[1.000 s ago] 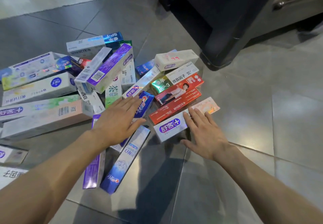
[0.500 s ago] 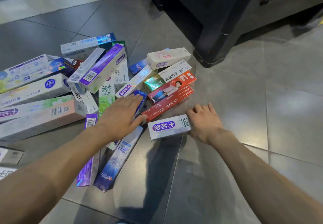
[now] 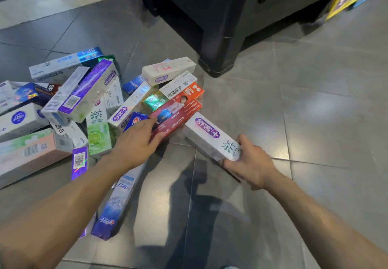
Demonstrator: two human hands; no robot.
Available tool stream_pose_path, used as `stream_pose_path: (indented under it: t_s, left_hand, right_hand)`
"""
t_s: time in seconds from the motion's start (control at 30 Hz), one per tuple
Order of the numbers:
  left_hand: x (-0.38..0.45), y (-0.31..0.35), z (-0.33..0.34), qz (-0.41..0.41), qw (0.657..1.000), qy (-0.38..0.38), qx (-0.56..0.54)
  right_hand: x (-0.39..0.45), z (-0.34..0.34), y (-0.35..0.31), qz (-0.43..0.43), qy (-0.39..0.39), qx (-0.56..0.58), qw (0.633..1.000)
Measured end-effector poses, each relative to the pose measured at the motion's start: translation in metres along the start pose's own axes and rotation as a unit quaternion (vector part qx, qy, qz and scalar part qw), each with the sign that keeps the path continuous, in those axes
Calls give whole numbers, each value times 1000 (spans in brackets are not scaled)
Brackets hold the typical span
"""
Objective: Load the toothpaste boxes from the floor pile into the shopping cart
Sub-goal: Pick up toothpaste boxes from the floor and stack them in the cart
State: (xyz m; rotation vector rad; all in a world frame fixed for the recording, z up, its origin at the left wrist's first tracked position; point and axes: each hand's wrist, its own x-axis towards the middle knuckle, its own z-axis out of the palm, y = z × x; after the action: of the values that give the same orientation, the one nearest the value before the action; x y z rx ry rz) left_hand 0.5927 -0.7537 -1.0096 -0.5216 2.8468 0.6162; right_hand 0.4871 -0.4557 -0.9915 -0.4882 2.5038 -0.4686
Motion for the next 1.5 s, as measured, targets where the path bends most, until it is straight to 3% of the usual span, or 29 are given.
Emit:
stream_pose_path:
  t_s: [0.17, 0.33, 0.43, 0.53, 0.7, 0.9, 1.07, 1.33, 1.5]
  left_hand:
    - [16, 33, 15, -18, 1000, -9, 6]
    - [28, 58, 29, -59, 998, -13, 27]
    - [32, 70, 41, -94, 995, -27, -5]
    - [33, 68, 45, -129, 980, -29, -146]
    - [7, 81, 16, -154, 865, 24, -477]
    - [-39, 129, -107, -151, 749, 49, -643]
    - [-107, 190, -252, -129, 758, 56, -637]
    - [-241, 321, -523, -81, 787, 108, -602]
    - [-307, 381, -653, -76, 779, 112, -613]
  right_hand:
    - [-4, -4, 3, 45, 54, 190, 979]
    - [-8, 2, -5, 65, 11, 442, 894]
    - [-8, 5, -9, 68, 5, 494, 867]
    - [-6, 6, -15, 64, 15, 496, 866]
    - [-1, -19, -41, 62, 44, 531, 844]
    - [-51, -103, -114, 19, 13, 563, 826]
    - [-141, -221, -193, -13, -18, 605, 796]
    - [-319, -447, -319, -78, -26, 585, 807]
    - [-410, -564, -376, -144, -48, 606, 781]
